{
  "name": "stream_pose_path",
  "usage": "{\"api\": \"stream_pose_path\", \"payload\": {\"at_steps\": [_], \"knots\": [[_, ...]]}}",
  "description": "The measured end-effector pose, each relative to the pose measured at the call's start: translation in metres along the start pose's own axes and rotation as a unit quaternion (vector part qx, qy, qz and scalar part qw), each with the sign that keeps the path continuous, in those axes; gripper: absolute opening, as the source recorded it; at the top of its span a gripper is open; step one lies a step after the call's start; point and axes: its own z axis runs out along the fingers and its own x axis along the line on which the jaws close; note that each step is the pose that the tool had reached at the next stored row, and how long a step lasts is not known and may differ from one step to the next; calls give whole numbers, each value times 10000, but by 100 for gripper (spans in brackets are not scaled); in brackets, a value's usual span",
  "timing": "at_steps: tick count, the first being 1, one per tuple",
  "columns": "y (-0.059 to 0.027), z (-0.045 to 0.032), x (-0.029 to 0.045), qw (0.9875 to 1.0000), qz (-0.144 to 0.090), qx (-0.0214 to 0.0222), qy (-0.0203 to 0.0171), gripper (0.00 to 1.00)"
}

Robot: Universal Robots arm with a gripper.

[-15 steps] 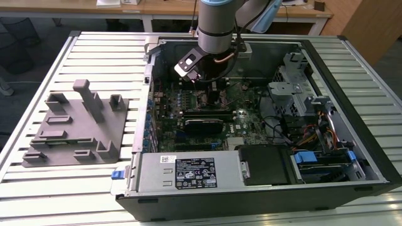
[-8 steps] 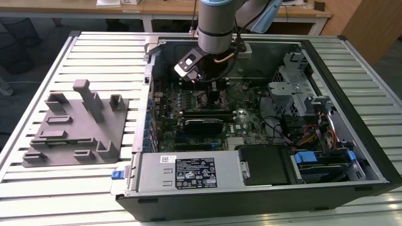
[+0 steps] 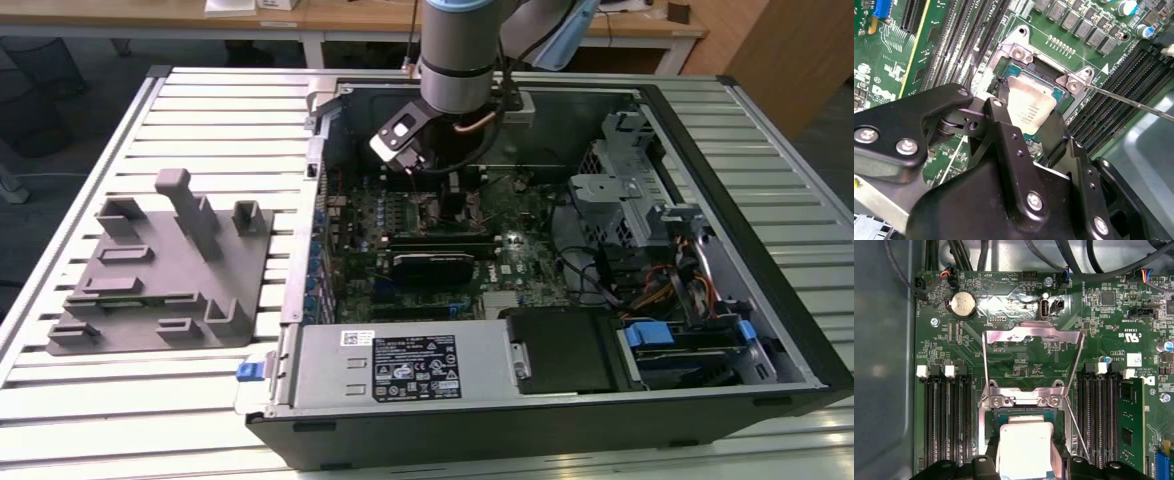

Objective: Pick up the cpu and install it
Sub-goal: 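Place the cpu into insertion slot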

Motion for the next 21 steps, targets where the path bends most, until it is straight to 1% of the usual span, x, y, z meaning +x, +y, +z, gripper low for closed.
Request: {"api": "stream_pose_path", "payload": {"at_steps": [4, 13, 15, 16, 21], "knots": [[-1, -2, 14, 9999, 111, 5, -7, 50], [-1, 3, 15, 9999, 118, 5, -6, 50], [-1, 0, 15, 9999, 118, 5, -6, 51], [-1, -3, 15, 9999, 118, 5, -7, 57], [-1, -16, 14, 9999, 118, 6, -8, 57]]}}
